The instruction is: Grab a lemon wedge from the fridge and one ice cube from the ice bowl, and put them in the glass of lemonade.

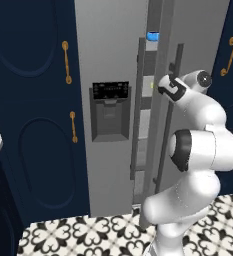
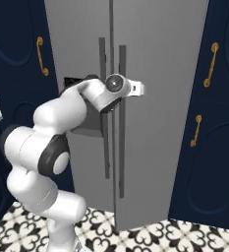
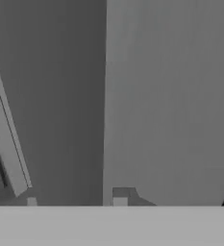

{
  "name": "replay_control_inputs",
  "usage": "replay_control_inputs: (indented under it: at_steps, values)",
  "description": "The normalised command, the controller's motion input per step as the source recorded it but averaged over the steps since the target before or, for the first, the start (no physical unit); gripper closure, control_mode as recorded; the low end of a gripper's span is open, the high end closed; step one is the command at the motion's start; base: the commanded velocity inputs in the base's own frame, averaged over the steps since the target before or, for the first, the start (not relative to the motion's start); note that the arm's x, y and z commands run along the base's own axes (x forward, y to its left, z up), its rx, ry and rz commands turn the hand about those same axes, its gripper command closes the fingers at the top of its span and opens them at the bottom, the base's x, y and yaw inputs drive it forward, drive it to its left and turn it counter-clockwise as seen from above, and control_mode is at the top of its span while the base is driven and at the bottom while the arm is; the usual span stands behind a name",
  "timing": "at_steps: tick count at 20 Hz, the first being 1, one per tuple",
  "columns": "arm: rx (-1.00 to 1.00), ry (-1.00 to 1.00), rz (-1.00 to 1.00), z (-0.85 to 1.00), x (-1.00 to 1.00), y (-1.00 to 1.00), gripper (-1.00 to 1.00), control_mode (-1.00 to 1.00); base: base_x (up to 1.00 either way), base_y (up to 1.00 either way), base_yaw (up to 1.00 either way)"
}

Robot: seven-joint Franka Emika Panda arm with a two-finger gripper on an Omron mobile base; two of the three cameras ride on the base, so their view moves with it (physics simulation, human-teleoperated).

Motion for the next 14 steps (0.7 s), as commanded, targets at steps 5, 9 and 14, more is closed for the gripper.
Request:
replay_control_inputs:
  at_steps: [5,9,14]
  values:
    - [0.03,0.00,-0.05,0.00,-1.00,-1.00,1.00,-1.00,0.00,0.00,0.00]
    - [0.03,0.00,-0.04,0.00,-1.00,-0.98,1.00,-1.00,0.00,0.00,0.00]
    - [0.03,0.09,-0.05,0.13,-0.95,-0.77,-1.00,-1.00,0.00,0.00,0.00]
